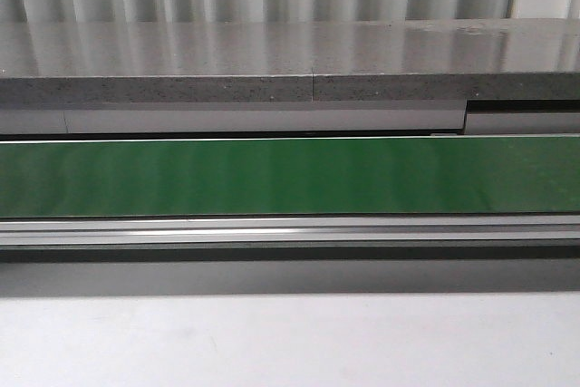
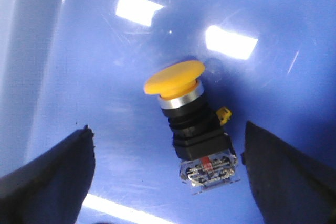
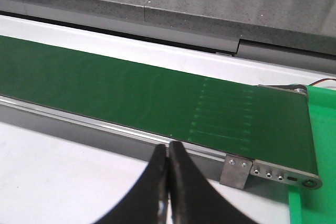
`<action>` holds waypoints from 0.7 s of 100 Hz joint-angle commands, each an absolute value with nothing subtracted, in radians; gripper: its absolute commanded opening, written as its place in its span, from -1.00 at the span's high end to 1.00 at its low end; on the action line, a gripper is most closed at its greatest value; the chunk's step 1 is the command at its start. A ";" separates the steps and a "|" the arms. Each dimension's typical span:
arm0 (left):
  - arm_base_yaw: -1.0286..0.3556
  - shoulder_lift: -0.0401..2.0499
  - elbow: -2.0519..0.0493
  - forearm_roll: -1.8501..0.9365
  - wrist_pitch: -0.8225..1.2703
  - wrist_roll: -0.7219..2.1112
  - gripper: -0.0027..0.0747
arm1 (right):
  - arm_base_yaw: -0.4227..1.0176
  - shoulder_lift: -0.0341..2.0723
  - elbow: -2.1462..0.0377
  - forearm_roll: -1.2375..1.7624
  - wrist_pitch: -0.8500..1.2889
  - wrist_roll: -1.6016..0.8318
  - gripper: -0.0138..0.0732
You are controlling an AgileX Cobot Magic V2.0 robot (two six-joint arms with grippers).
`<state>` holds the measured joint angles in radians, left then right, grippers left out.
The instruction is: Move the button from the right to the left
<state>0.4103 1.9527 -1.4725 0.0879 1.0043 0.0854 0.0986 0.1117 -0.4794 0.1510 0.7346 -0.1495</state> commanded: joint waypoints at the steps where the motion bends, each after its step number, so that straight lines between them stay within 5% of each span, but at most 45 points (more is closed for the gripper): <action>1: 0.412 1.861 -1.495 0.066 0.952 0.086 -0.48 | 0.097 0.123 -0.504 0.159 0.664 -0.158 0.83; 12: 0.402 1.801 -1.495 0.033 0.906 0.086 -0.16 | 0.097 0.123 -0.504 0.159 0.664 -0.158 0.83; 34: 0.307 1.681 -1.495 0.015 0.862 0.086 0.99 | 0.097 0.123 -0.504 0.159 0.664 -0.158 0.83; 70: 0.084 1.524 -1.495 -0.055 0.851 0.084 0.98 | 0.097 0.123 -0.504 0.159 0.664 -0.158 0.83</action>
